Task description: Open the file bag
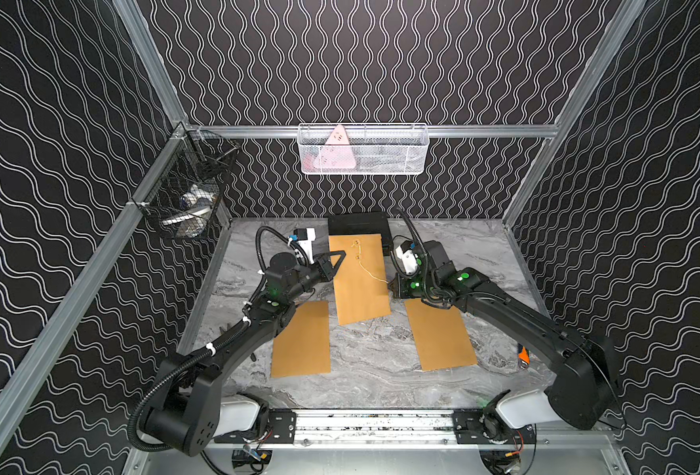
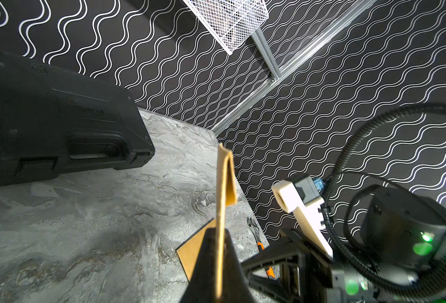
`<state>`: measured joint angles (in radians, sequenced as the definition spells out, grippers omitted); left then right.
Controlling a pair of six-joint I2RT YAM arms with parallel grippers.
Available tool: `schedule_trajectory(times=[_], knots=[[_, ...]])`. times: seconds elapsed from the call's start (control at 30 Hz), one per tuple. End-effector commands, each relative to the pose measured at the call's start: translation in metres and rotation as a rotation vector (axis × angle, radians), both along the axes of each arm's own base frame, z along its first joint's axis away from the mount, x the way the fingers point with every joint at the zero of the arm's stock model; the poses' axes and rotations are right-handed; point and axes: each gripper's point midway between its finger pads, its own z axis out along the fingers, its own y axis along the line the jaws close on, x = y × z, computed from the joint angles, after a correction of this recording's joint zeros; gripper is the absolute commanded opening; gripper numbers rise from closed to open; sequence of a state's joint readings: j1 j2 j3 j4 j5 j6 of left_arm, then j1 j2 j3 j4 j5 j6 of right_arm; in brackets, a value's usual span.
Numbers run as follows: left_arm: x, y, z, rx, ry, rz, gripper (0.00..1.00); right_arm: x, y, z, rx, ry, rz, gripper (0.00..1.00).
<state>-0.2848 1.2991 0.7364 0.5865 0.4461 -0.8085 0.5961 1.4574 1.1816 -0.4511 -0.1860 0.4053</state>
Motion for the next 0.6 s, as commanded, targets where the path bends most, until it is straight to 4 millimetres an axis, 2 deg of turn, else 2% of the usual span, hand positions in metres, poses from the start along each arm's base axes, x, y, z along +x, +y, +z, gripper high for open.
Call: schedule_trajectory(times=[0.0,0.27,0.57], knots=[[-0.003,0.0,0.008,-0.004,-0.04,-0.01,0.0,0.007,-0.008,0.01,-0.003,-0.026,-0.004,0.0],[-0.007,-0.001,0.004,-0.002,-0.032,-0.022,0.0,0.029,-0.018,0.028,0.002,-0.065,-0.035,0.0],[-0.015,-0.002,-0.003,-0.021,-0.025,-0.042,0.0,0.048,-0.015,0.053,0.0,-0.119,-0.031,0.0]])
